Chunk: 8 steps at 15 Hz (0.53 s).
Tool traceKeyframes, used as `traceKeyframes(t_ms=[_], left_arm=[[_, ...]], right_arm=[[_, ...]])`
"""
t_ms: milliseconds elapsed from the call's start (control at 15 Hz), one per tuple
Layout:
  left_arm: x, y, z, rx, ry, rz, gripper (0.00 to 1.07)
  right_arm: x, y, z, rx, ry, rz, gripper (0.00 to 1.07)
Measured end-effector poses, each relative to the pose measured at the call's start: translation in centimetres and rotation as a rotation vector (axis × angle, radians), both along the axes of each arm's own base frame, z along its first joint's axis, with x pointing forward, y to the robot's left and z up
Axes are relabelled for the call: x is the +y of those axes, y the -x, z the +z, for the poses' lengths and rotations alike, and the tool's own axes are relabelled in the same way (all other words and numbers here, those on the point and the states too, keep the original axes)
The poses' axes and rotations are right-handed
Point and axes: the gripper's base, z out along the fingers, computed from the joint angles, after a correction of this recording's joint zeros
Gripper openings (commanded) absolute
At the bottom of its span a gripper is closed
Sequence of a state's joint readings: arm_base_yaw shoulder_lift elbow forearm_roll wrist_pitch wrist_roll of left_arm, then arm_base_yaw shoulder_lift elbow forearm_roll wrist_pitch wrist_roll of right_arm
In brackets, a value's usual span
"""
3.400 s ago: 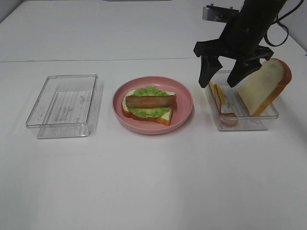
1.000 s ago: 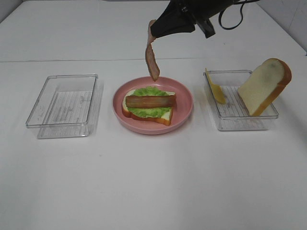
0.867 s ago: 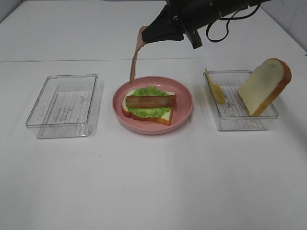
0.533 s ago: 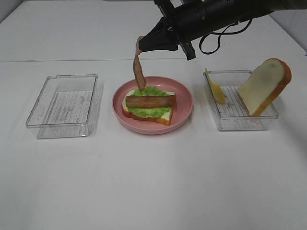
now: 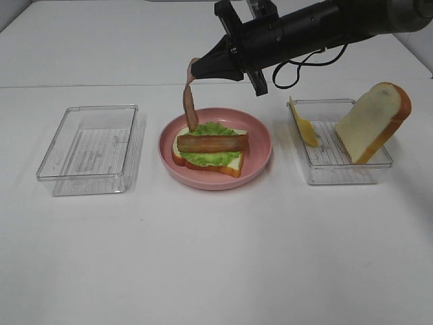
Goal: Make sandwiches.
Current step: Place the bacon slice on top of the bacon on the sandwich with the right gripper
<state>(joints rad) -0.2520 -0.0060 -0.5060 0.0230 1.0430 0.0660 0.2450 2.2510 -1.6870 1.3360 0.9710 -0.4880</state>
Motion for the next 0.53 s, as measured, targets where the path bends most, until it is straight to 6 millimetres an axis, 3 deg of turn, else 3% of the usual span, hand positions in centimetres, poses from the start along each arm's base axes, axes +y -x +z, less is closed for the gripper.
traceKeyframes(t_ms=[200,533], left_arm=[[0.0,0.0,0.0,0.000,0.000,0.000,0.74],[0.0,0.0,0.0,0.000,0.000,0.000,0.74]], right_arm=[[-0.3,0.0,-1.6,0.020,0.080,0.011,0.00],[-1.4,0.1,-2.5,0.021,0.290,0.015,0.00]])
